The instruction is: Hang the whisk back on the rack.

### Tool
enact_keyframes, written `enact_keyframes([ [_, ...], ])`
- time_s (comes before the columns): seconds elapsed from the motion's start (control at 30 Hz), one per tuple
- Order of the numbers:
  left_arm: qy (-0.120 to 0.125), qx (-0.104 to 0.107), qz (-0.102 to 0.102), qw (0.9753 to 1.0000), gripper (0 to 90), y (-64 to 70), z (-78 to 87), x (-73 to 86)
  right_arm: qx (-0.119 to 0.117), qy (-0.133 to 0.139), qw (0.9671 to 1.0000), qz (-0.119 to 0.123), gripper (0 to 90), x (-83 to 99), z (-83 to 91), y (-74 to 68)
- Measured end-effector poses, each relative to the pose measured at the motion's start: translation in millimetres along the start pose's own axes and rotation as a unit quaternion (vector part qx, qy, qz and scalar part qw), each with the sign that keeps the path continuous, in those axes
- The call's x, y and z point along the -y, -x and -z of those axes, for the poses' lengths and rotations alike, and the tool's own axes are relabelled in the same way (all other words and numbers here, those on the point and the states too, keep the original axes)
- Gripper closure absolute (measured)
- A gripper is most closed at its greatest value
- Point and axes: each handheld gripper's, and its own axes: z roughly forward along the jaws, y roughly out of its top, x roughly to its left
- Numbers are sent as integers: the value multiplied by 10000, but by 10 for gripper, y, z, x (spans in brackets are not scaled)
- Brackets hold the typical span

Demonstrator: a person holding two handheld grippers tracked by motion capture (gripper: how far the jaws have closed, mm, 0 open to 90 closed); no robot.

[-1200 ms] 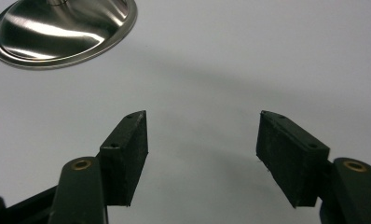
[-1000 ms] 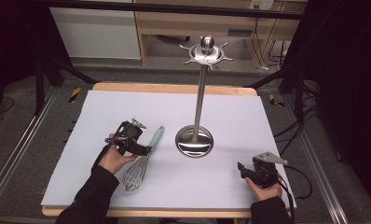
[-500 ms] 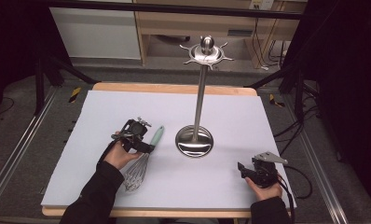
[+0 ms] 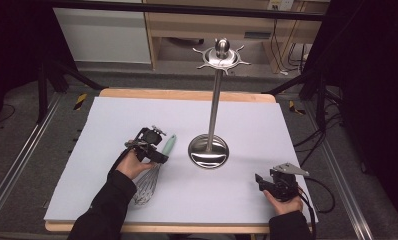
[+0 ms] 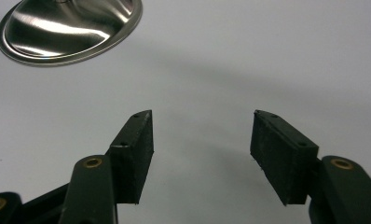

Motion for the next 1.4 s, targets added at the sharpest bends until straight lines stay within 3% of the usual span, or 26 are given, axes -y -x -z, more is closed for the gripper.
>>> enact_keyframes([
  [0.23,-94,3,24,10000,423,1,-44,-5,6,-22,10000,-3,403,2,-11,-4],
  [0.87,-336,123,166,9992,599,1,-184,-19,-4,-4,10000,8,407,2,-9,10],
  [1.4,-434,158,280,9985,619,-1,-263,-32,-34,14,10000,-15,407,1,-2,14],
])
